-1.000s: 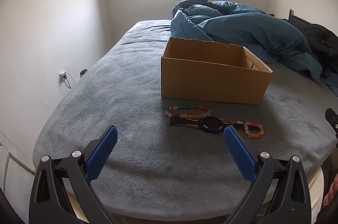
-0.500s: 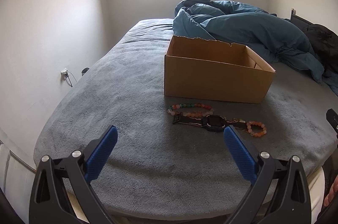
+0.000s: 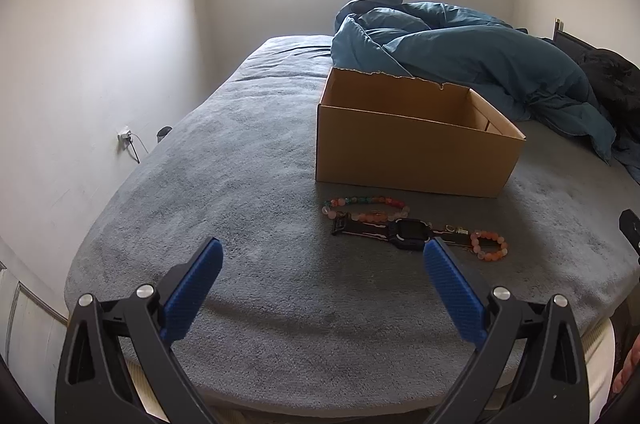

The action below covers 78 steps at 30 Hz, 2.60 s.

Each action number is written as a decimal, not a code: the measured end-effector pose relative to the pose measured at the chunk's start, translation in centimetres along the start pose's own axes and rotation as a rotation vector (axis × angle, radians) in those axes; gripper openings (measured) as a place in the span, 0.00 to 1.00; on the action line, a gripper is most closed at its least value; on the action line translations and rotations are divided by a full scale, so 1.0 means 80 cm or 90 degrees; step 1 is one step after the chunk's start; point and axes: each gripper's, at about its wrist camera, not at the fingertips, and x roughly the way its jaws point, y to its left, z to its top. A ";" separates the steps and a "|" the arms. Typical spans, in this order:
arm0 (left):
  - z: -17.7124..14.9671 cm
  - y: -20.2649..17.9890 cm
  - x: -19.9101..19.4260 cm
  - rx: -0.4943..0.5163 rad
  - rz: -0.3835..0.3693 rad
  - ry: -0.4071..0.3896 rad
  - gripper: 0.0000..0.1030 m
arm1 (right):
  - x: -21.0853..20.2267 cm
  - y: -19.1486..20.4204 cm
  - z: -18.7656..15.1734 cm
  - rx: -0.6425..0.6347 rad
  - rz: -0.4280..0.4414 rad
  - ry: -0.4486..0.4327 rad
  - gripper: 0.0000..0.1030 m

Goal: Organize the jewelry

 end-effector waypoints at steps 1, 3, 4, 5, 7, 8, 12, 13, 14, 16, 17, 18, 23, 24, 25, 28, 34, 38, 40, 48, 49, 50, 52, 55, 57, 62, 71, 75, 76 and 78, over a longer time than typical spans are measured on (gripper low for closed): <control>0.000 0.000 0.000 0.000 0.000 0.001 0.96 | 0.000 0.000 0.000 -0.001 0.000 0.000 0.94; 0.000 0.000 0.000 -0.001 0.000 0.001 0.96 | 0.000 0.001 0.000 -0.001 0.001 0.000 0.94; 0.000 0.000 0.000 0.000 0.000 0.001 0.96 | 0.000 0.001 0.000 -0.001 0.001 0.000 0.94; 0.000 0.000 0.000 0.000 0.000 0.000 0.96 | 0.000 0.001 0.000 -0.001 0.001 -0.001 0.94; 0.000 0.000 -0.001 0.000 0.001 -0.001 0.96 | 0.000 0.000 0.000 -0.001 0.001 0.000 0.94; 0.000 0.000 -0.001 -0.001 0.001 -0.001 0.96 | 0.000 0.000 0.000 -0.001 0.001 0.000 0.94; 0.001 0.001 -0.001 -0.001 0.002 -0.001 0.96 | 0.000 0.001 0.000 -0.001 0.001 0.000 0.94; 0.001 0.001 -0.001 -0.001 0.003 -0.001 0.96 | 0.000 0.000 0.000 -0.001 0.001 0.000 0.94; 0.001 0.001 -0.001 -0.001 0.003 -0.001 0.96 | 0.000 0.001 0.000 -0.001 0.001 0.000 0.94; 0.001 0.001 -0.001 -0.001 0.003 -0.001 0.96 | 0.000 0.000 0.000 0.000 0.001 0.000 0.94; 0.001 0.001 -0.001 -0.001 0.003 -0.002 0.96 | -0.001 0.001 0.000 -0.001 0.001 0.000 0.94; 0.001 0.001 -0.001 -0.001 0.002 -0.001 0.96 | -0.001 0.001 0.000 -0.002 0.001 0.000 0.94; 0.001 0.001 -0.001 -0.001 0.002 -0.001 0.96 | -0.001 0.003 0.000 -0.004 0.001 0.002 0.94; 0.001 0.001 -0.001 -0.001 0.003 -0.001 0.96 | 0.000 0.004 0.000 -0.004 0.002 0.003 0.94; 0.001 0.001 -0.001 -0.001 0.003 -0.001 0.96 | 0.000 0.005 0.000 -0.004 0.004 0.004 0.94; 0.003 0.004 0.000 -0.004 0.003 0.000 0.96 | 0.000 0.008 0.000 -0.006 0.006 0.005 0.94; 0.003 0.006 0.000 -0.005 0.004 0.001 0.96 | 0.001 0.008 -0.001 -0.008 0.010 0.008 0.94; 0.003 0.008 0.002 -0.006 0.005 0.002 0.96 | 0.001 0.009 -0.002 -0.007 0.009 0.008 0.94; 0.003 0.008 0.002 -0.006 0.005 0.002 0.96 | 0.001 0.009 -0.002 -0.008 0.010 0.008 0.94; 0.002 0.009 0.003 -0.006 0.006 0.004 0.96 | 0.001 0.011 -0.003 -0.008 0.009 0.009 0.94; 0.001 0.009 0.003 -0.007 0.007 0.004 0.96 | 0.001 0.010 -0.002 -0.008 0.009 0.009 0.94; 0.001 0.010 0.004 -0.007 0.007 0.004 0.96 | 0.001 0.010 -0.002 -0.008 0.009 0.010 0.94; 0.001 0.010 0.004 -0.007 0.007 0.004 0.96 | 0.001 0.011 -0.003 -0.008 0.009 0.010 0.94; 0.000 0.010 0.005 -0.006 0.009 0.006 0.96 | 0.002 0.010 -0.003 -0.008 0.010 0.010 0.94; -0.001 0.009 0.007 -0.006 0.010 0.007 0.96 | 0.002 0.011 -0.004 -0.008 0.010 0.010 0.94; -0.002 0.007 0.010 -0.006 0.012 0.013 0.96 | 0.006 0.011 -0.007 -0.006 0.012 0.016 0.94; -0.016 0.003 0.048 0.014 0.024 0.090 0.96 | 0.056 0.014 -0.027 -0.002 0.043 0.146 0.94; -0.023 0.003 0.072 0.026 0.031 0.131 0.96 | 0.081 0.022 -0.039 -0.005 0.054 0.217 0.94; -0.023 0.004 0.076 0.027 0.031 0.136 0.96 | 0.087 0.023 -0.041 -0.003 0.058 0.231 0.94; -0.023 0.007 0.085 0.028 0.028 0.139 0.96 | 0.098 0.024 -0.043 0.003 0.069 0.251 0.94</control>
